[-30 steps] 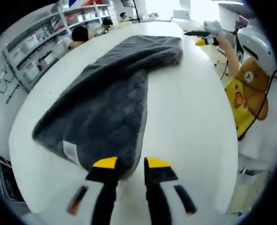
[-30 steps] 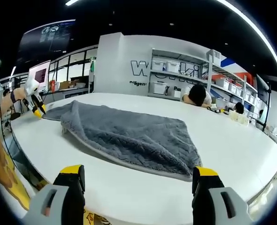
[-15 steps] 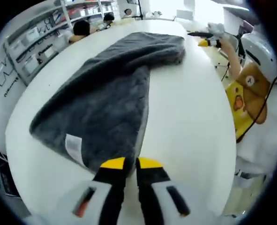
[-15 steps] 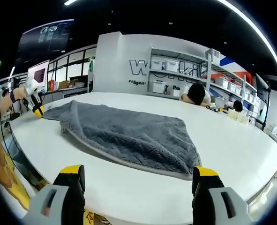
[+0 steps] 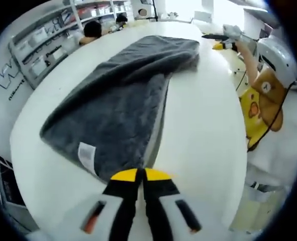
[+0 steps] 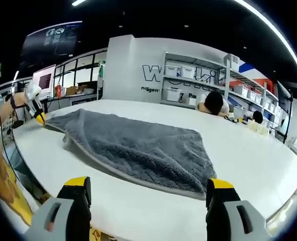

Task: Fold the towel on the table until its edges align and the towel forms a compact rectangular stack.

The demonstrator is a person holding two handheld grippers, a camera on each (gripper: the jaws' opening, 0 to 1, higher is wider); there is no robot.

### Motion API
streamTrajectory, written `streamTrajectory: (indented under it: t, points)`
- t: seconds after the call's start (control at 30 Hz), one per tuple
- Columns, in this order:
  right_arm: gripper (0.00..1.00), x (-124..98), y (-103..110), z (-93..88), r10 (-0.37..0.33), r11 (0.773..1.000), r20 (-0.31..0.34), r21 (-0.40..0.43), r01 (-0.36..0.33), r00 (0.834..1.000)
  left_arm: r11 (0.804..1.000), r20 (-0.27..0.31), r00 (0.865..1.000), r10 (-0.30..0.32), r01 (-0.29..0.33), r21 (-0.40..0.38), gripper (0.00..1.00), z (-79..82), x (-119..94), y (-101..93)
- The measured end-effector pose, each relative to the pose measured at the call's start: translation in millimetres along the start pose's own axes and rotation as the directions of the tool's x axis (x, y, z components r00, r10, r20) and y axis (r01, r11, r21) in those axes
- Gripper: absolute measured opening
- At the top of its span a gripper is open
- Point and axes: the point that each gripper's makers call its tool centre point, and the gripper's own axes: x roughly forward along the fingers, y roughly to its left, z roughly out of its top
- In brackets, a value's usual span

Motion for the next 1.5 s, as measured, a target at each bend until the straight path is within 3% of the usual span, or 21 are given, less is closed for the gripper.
streamTrajectory:
  t: [0.4,0.83,1.5]
  points:
    - [0.99,6,0,11.6,0.011,0.999,0.003,-0.03,-0.011,1.0,0.999,-0.015,1.0,0.024,-0.024,-0.025,0.05,-28.1,-26,-13.8]
    - [0.99,13,-4,23.1,0.008,0.998,0.006,-0.056,-0.007,1.0,0.997,-0.018,1.0,0.023,-0.024,-0.072,0.03,-51.6,-34,-22.6]
    - [0.99,13,0,24.2,0.009,0.997,-0.008,-0.07,-0.01,1.0,0.995,-0.023,1.0,0.016,-0.018,-0.093,0.03,-62.6,-34,-26.1]
